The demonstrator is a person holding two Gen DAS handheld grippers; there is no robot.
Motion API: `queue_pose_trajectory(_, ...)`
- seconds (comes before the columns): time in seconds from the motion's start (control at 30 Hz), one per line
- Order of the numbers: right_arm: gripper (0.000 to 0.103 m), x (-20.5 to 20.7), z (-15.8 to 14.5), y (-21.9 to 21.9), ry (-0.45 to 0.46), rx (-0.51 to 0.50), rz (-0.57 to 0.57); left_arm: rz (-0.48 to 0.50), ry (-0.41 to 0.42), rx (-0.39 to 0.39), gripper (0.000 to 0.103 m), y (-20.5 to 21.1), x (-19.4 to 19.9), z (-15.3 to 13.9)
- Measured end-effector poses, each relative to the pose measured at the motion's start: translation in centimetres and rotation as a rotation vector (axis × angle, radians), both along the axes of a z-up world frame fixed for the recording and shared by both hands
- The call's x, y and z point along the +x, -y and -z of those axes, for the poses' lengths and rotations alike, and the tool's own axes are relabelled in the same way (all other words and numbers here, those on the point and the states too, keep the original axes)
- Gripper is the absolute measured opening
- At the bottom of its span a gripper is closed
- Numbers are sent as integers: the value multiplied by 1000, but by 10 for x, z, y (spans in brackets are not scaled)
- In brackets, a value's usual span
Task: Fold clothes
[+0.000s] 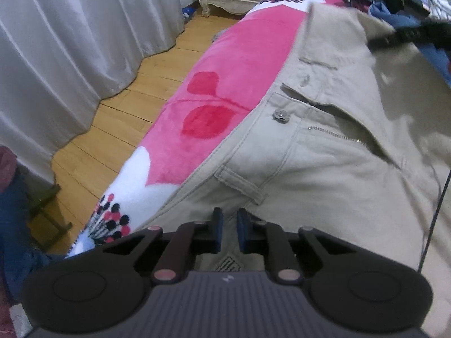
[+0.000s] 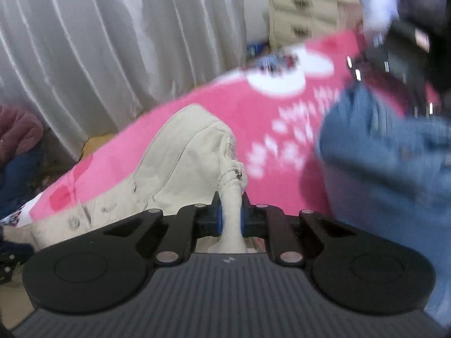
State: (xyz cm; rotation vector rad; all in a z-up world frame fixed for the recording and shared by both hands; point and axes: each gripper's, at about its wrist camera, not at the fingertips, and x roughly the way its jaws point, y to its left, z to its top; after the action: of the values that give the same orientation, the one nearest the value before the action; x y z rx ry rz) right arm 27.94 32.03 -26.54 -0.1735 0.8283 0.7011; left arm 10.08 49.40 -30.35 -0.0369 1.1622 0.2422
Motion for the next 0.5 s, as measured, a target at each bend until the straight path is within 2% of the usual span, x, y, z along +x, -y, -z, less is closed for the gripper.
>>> queue_pose_trajectory(0.1, 8, 5, -1, -23, 96, -40, -81, -6, -3, 6, 11, 0, -1, 0)
queue_pose_trajectory(0.13, 9, 5, 4, -34, 141, -78, -127, -1, -5, 15, 11, 2, -1, 0)
queue_pose_trajectory(0.2, 11, 11, 26, -47, 158, -172, -181, 12, -10, 36, 11, 6, -1, 0)
queue_pose_trajectory(0.23, 21, 14, 35, -48, 163, -197, -185, 18, -13, 48, 11, 9, -1, 0)
queue_pose_trajectory(0.27, 38, 17, 42, -46, 172, -208, -178, 27, -14, 60, 11, 10, -1, 1)
queue_pose_trajectory(0.3, 48, 21, 43, -40, 173, -200, -147, 38, -15, 71, 11, 12, -2, 1)
queue_pose_trajectory(0.33, 53, 22, 36, -32, 164, -178, -110, 48, -16, 83, 11, 13, -2, 2)
queue_pose_trajectory(0.4, 54, 21, 19, -14, 140, -132, -46, 69, -13, 106, 11, 17, -3, 2)
queue_pose_trajectory(0.5, 56, -20, -20, 34, 158, -40, 16, 85, -4, 118, 12, 19, -3, 2)
